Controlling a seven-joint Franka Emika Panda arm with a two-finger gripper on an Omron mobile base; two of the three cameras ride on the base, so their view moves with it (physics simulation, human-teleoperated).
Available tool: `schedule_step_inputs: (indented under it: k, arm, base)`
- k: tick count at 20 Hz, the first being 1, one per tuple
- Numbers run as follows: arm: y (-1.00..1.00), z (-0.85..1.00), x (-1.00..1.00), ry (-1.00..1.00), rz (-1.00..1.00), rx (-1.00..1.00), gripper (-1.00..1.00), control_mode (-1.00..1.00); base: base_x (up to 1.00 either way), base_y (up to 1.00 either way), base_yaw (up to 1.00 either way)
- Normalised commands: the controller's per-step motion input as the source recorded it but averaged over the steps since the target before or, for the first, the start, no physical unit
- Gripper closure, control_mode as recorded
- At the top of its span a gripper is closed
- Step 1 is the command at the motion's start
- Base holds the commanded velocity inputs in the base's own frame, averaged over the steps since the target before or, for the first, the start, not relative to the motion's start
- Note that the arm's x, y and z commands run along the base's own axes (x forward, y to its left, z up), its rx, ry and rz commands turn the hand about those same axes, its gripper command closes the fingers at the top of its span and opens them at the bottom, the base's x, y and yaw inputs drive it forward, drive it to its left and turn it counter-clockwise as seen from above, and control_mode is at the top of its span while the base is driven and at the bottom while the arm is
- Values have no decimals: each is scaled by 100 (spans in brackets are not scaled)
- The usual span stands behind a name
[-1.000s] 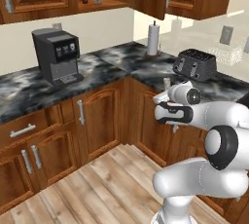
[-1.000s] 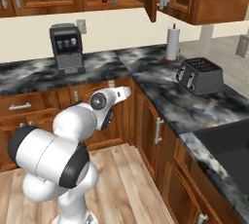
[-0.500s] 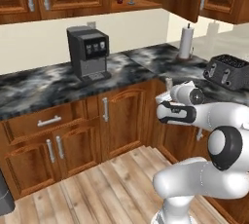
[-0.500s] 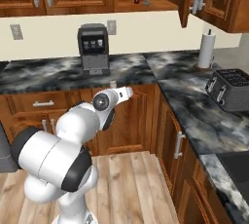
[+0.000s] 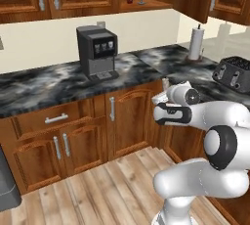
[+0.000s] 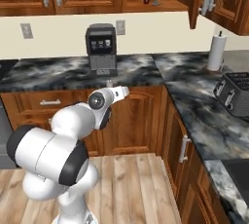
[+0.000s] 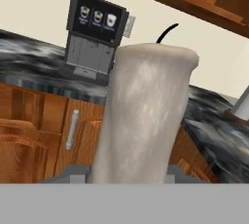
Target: Pick the candle and candle from the dining table and place them in the open cabinet. Close the cabinet after placing the objects.
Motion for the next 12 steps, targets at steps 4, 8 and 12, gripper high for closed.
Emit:
schedule_step_inputs:
  k: [4, 8, 12]
  arm:
    - [0, 0, 0, 0, 0, 0, 100, 100]
    - [0, 0, 0, 0, 0, 0, 100, 100]
    - [0, 0, 0, 0, 0, 0, 100, 100]
  base:
    - [4, -46, 8]
    - [1, -51, 9]
    - [1, -55, 8]
